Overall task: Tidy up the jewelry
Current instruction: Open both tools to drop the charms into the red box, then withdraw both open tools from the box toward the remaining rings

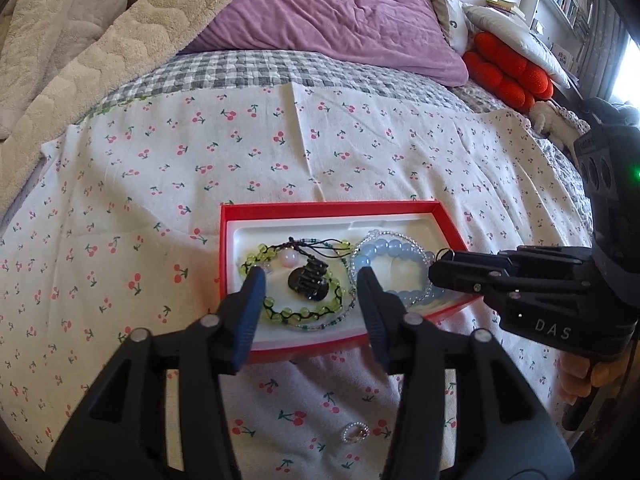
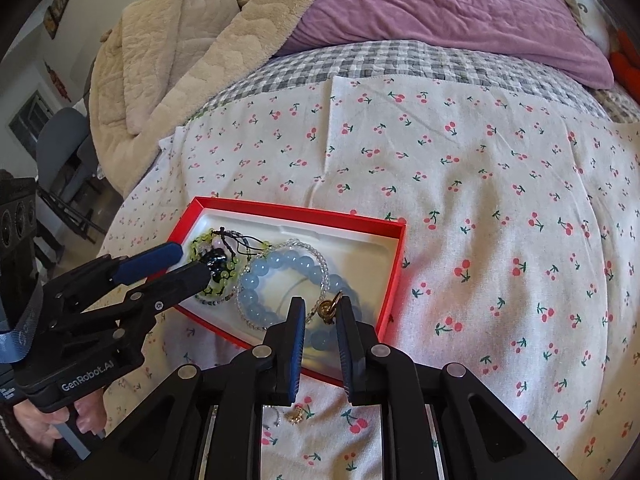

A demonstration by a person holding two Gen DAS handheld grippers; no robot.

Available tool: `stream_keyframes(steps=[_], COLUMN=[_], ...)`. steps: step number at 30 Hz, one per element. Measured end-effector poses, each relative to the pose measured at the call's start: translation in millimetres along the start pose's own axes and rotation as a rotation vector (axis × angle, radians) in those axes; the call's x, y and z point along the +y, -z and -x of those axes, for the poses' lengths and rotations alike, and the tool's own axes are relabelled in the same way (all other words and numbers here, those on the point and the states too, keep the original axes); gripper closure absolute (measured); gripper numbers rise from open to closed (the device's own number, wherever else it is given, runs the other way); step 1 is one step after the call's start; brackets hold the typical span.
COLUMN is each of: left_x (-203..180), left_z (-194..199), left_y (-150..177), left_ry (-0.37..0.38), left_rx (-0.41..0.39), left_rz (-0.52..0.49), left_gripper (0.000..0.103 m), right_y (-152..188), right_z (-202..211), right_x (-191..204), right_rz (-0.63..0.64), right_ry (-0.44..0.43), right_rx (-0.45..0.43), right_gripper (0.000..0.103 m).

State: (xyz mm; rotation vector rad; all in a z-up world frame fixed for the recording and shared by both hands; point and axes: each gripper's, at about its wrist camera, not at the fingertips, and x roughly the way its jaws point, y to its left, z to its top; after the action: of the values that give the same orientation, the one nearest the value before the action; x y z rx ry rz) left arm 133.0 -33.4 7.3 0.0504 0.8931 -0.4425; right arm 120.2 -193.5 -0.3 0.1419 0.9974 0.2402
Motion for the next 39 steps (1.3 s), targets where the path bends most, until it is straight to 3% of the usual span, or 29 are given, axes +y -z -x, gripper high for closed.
stream_keyframes(steps=[14, 17, 18, 21, 29, 39], left_x=[1.3, 3.1, 3.9, 9.1, 20.6, 26.3], left_z=[22.9, 28.5, 30.0, 35.3, 45.7, 50.3], left_y=[4.0, 6.8, 8.1, 15.0, 42.8, 77.9], left_ry=[-0.019, -0.021, -0.023, -0.033, -0.079, -0.051], left_rx=[-0.017, -0.009, -0.007, 0.008, 0.070, 0.159], left_rz=[-0.011, -0.019, -0.020, -0.024, -0.064, 0.015], left_gripper=[0.025, 0.021, 0.021, 0.019, 0.010, 0.009], right_y=[7.5, 9.7, 10.8, 16.0, 37.0, 68.2], right_z=[14.8, 19.1, 20.8, 29.4, 54.3, 57.4], right_x=[7.4, 7.3, 7.1, 9.7, 21.2, 16.1], right_rz=[0.034, 0.031, 0.031, 0.030, 0.031, 0.119], right_ry=[0.032, 0.036, 0.037, 0.044, 0.124, 0.191], right_rx=[0.009, 0.010, 0.011, -0.001, -0.022, 0.004], right_gripper=[0.085, 0.079, 0.073, 0.023, 0.022, 0.021])
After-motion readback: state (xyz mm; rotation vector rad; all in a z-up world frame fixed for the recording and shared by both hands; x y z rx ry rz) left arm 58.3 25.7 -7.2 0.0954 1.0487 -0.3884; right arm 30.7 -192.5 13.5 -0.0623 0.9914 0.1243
